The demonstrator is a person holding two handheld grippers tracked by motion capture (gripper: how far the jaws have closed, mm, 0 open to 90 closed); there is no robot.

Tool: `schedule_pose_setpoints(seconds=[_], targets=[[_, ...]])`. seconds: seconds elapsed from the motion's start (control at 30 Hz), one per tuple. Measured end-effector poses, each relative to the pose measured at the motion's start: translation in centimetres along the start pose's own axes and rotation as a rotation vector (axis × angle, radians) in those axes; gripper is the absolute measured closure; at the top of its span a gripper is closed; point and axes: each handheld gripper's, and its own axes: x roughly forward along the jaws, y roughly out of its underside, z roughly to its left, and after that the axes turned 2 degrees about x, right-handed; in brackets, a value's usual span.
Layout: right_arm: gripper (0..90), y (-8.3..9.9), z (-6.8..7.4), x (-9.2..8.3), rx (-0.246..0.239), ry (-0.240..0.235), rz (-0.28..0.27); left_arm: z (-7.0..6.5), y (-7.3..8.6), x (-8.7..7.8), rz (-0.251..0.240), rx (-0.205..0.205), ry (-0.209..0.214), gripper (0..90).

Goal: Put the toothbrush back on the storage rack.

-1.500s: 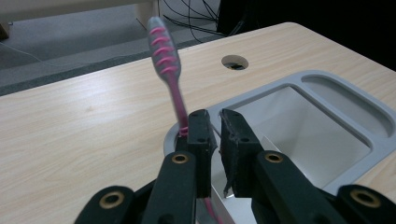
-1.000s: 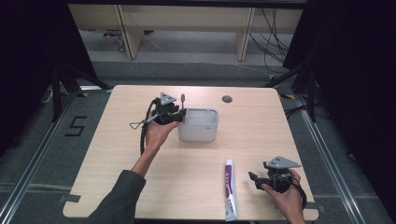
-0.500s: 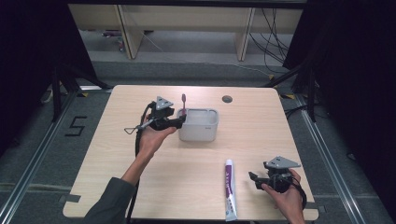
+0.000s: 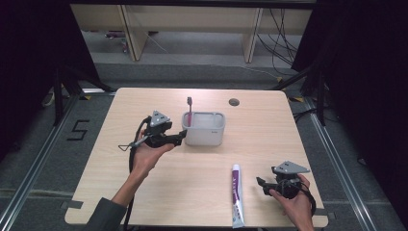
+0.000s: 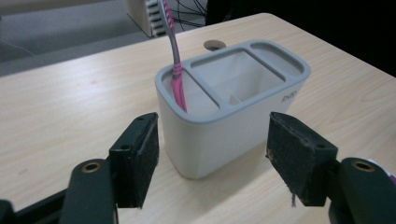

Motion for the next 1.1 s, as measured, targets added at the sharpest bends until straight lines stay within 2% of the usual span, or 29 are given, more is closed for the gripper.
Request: schedule_pose_setpoints(seconds=[0.33,0.4,0.43,0.5,0.6,0.63,0.7,0.73,0.77,0.8,0.87,0.93,1.0,1.03,1.07,1.1], targets=[[28.1,0.0,0.1,0.0,0.006,-0.008,0.003,0.4,2.5,-1.6,0.003,-0.016,0.015,32.5],[28.1,0.0,0.1,-0.1,0.006,0.005,0.003,0.4,3.2,-1.8,0.007,-0.018,0.020,32.4],[28.1,-0.1,0.2,-0.2,0.028,0.001,0.012,0.4,3.4,-1.8,0.009,-0.015,0.022,32.3],[28.1,-0.1,0.3,-0.1,0.030,0.004,0.014,0.5,4.1,-1.9,0.011,-0.020,0.022,32.2],[28.1,-0.1,0.3,-0.2,0.029,0.001,0.012,0.7,5.1,-1.9,0.034,-0.007,0.029,31.6],[28.1,-0.1,0.4,-0.1,0.044,-0.013,0.013,0.7,5.3,-2.0,0.038,-0.006,0.026,31.7],[28.1,-0.1,0.5,-0.2,0.052,-0.008,0.019,0.9,5.9,-2.0,0.053,0.012,0.021,31.4],[28.1,-0.1,0.5,-0.2,0.049,-0.006,0.018,0.9,6.2,-1.9,0.057,0.010,0.025,31.3],[28.2,0.0,0.2,-0.1,0.010,0.005,0.003,0.8,6.4,-1.9,0.058,0.013,0.022,31.2],[28.1,-0.1,0.4,-0.1,0.029,-0.008,0.006,0.7,6.8,-1.9,0.065,0.016,0.023,31.1],[28.1,-0.1,0.4,-0.2,0.025,-0.001,0.007,0.8,7.3,-2.0,0.088,0.033,0.019,31.0],[28.2,-0.1,0.4,-0.1,0.031,-0.012,0.006,0.8,7.8,-2.0,0.093,0.031,0.028,30.6],[28.1,-0.1,0.5,-0.1,0.045,-0.029,0.017,0.8,8.3,-2.1,0.105,0.045,0.031,30.2],[28.1,0.0,0.3,-0.1,0.015,-0.008,0.005,0.8,8.6,-2.2,0.108,0.044,0.033,30.0],[28.2,-0.1,0.5,-0.2,0.053,-0.016,0.018,0.7,8.8,-2.2,0.112,0.039,0.033,29.5],[28.1,-0.1,0.5,-0.2,0.053,-0.013,0.014,0.7,9.0,-2.2,0.111,0.039,0.033,28.9]])
